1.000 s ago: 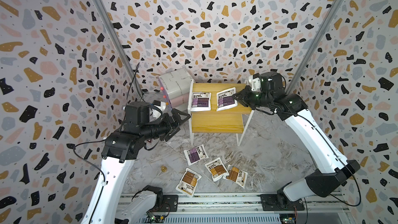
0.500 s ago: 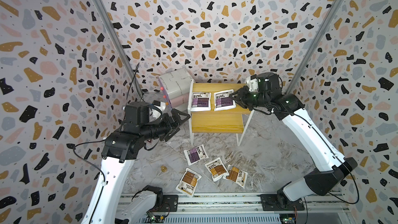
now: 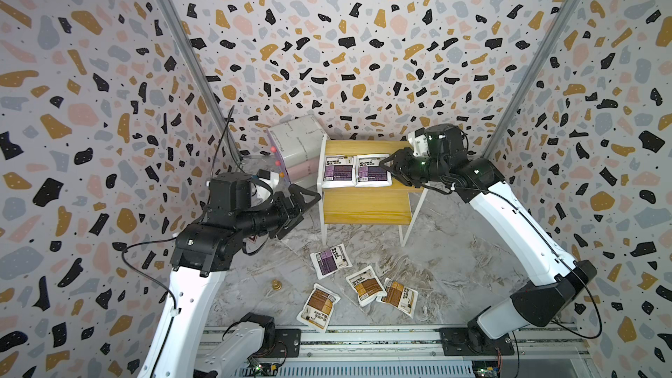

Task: Place the bagged coffee beans on the shelf by color
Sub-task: Place the bagged coffee beans on the shelf, then pick up the bagged coffee beans at the center of the board.

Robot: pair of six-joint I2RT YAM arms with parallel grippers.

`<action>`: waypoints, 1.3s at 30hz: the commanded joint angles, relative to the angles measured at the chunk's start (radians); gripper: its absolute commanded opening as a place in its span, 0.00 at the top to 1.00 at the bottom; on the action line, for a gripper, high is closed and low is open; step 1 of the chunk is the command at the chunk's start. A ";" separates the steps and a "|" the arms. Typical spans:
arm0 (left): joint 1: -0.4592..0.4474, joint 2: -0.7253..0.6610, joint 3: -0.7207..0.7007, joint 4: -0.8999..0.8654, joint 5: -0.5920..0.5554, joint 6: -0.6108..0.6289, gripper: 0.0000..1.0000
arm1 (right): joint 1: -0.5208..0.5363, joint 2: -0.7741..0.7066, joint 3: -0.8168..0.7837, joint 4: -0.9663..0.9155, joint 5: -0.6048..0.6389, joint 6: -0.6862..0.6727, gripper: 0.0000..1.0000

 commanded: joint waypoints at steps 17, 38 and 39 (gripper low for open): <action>0.005 -0.013 -0.111 -0.044 -0.005 0.021 0.00 | 0.001 -0.113 0.157 -0.225 -0.005 -0.198 0.51; 0.006 0.079 -0.421 -0.128 -0.167 0.146 0.00 | 0.000 -0.600 -0.420 -0.323 -0.231 -0.240 0.46; 0.005 0.092 -0.427 -0.119 -0.167 0.154 0.00 | 0.000 -0.620 -0.456 -0.310 -0.237 -0.228 0.46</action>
